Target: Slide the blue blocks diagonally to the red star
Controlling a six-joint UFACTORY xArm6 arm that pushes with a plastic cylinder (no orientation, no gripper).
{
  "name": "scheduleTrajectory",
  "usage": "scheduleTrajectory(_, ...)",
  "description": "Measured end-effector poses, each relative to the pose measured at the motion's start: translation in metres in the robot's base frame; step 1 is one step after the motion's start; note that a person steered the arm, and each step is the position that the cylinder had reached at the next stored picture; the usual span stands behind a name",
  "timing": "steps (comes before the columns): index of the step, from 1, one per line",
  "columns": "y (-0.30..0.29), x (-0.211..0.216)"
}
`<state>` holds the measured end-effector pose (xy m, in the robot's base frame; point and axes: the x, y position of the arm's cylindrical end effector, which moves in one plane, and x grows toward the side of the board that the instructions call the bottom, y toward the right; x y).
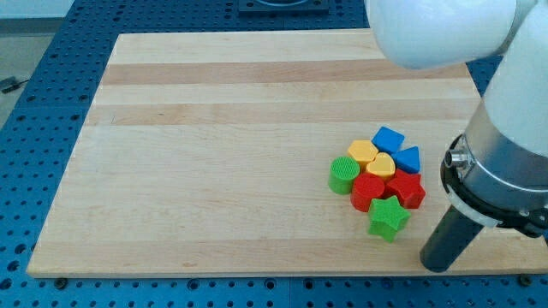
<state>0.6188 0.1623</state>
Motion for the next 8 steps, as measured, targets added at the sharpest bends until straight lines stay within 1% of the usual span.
scheduleTrajectory(1, -0.060, -0.001)
scheduleTrajectory(2, -0.137, -0.020)
scheduleTrajectory(3, -0.199, -0.059)
scheduleTrajectory(4, -0.216, -0.134)
scheduleTrajectory(5, -0.193, -0.211)
scheduleTrajectory(6, -0.142, -0.227)
scheduleTrajectory(7, -0.085, -0.216)
scheduleTrajectory(8, -0.054, -0.203)
